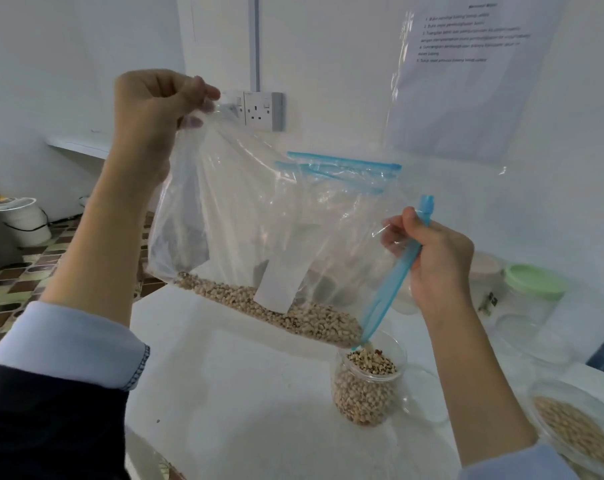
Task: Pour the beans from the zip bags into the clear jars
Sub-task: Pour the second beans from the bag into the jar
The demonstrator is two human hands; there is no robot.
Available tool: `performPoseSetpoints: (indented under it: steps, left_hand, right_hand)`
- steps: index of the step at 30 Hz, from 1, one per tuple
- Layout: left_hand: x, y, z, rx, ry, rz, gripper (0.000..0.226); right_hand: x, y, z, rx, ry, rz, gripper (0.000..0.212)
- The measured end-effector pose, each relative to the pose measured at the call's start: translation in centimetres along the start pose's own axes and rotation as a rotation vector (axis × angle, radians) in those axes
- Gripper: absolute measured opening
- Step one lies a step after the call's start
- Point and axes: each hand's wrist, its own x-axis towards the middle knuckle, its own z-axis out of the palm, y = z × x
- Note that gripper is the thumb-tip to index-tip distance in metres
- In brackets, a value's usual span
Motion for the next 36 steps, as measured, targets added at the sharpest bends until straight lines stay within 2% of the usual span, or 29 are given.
performPoseSetpoints:
  steps: [3, 7, 13, 17, 21, 27, 36]
  left_hand:
    - [0.2, 0.3, 0.1, 0.029, 0.04, 0.011, 0.022]
    - [0.6, -0.1, -0.2, 0.027, 0.063, -0.004, 0.029]
    - [0.6, -0.5, 0.2, 0.038, 0.029, -0.01, 0.031]
    - [0.5, -0.5, 0.4, 0.056, 0.05, 0.001, 0.022]
    - [0.6, -0.9, 0.7, 0.062, 0.134, 0.011, 0.029]
    - [0.9, -0.8, 1.1, 0.079, 0.114, 0.041, 0.033]
    - [1.7, -1.4, 2.1, 0.134, 0.153, 0.09, 0.045]
  right_hand:
    - [0.3, -0.2, -0.2, 0.02, 0.06, 0.001, 0.017]
    - [0.2, -0.2, -0.2, 0.016, 0.044, 0.01, 0.016]
    - [0.1, -0.3, -0.4, 0.02, 0.049, 0.022, 0.016]
    - [0.1, -0.3, -0.6, 0.015, 0.066, 0.014, 0.017]
    - [0.2, -0.3, -1.0, 0.025, 0.114, -0.002, 0.016]
    - [0.1, -0.2, -1.0, 0.002, 0.126, 0.001, 0.015]
    - [-0.1, -0.1, -1.0, -0.026, 0.063, -0.039, 0.018]
